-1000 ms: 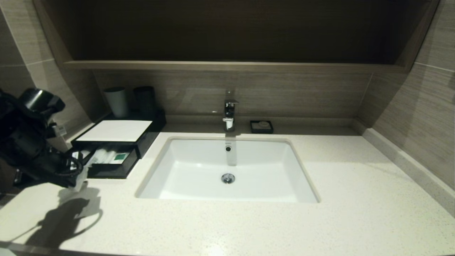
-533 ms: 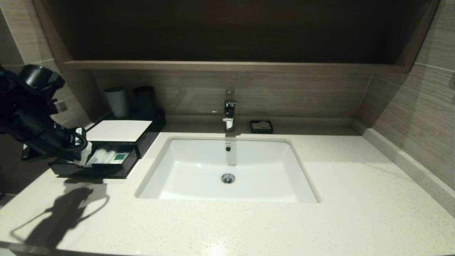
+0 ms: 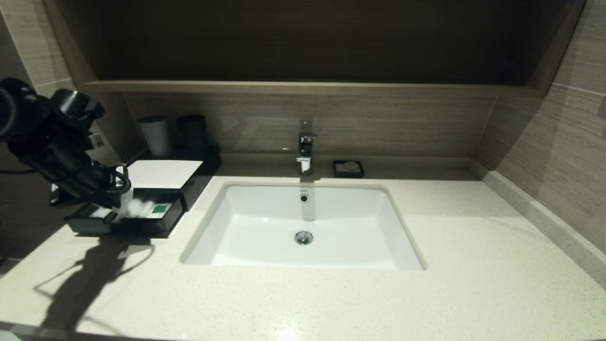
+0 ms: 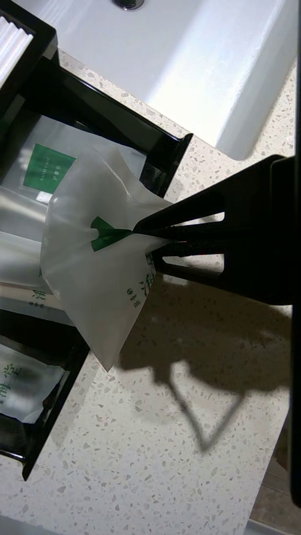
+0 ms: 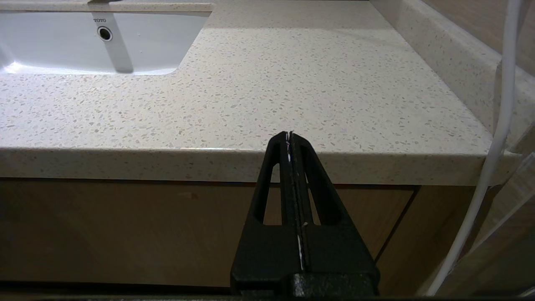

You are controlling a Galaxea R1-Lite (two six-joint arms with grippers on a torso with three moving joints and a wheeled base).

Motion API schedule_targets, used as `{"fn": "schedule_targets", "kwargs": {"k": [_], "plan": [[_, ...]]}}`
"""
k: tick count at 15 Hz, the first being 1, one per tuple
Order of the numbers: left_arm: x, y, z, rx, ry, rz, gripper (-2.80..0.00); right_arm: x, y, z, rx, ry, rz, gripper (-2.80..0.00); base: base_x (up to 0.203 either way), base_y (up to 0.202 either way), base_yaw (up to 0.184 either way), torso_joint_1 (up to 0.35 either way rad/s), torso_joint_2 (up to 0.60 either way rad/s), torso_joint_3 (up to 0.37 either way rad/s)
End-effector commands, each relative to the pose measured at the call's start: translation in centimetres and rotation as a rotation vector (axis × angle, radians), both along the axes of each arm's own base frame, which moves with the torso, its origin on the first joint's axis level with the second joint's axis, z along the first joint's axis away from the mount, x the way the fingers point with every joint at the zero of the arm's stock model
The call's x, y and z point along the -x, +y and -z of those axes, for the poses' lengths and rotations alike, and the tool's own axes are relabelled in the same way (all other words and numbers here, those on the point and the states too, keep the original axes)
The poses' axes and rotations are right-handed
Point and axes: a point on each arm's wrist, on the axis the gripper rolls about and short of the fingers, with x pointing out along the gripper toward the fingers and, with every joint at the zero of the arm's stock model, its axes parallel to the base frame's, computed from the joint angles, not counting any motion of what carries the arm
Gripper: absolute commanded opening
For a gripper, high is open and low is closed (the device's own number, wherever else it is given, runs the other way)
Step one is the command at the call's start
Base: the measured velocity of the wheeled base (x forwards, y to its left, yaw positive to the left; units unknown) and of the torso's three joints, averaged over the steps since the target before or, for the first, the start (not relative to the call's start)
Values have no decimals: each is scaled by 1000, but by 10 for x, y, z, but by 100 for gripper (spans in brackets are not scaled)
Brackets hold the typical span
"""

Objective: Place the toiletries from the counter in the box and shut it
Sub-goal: Place the bathroom toiletry into the drawer

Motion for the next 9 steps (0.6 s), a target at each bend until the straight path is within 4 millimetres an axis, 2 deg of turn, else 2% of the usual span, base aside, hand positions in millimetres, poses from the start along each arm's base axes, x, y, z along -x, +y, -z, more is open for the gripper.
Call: {"fn": "schedule_targets", "kwargs": {"k": [1, 9], "plan": [[-10, 1, 8, 12, 19, -20, -280, 0, 0, 0, 0, 0, 0, -280, 0, 0, 0, 0, 0, 0], [-21, -8, 17, 56, 44, -63, -280, 0, 0, 0, 0, 0, 0, -280, 0, 0, 0, 0, 0, 0]]}}
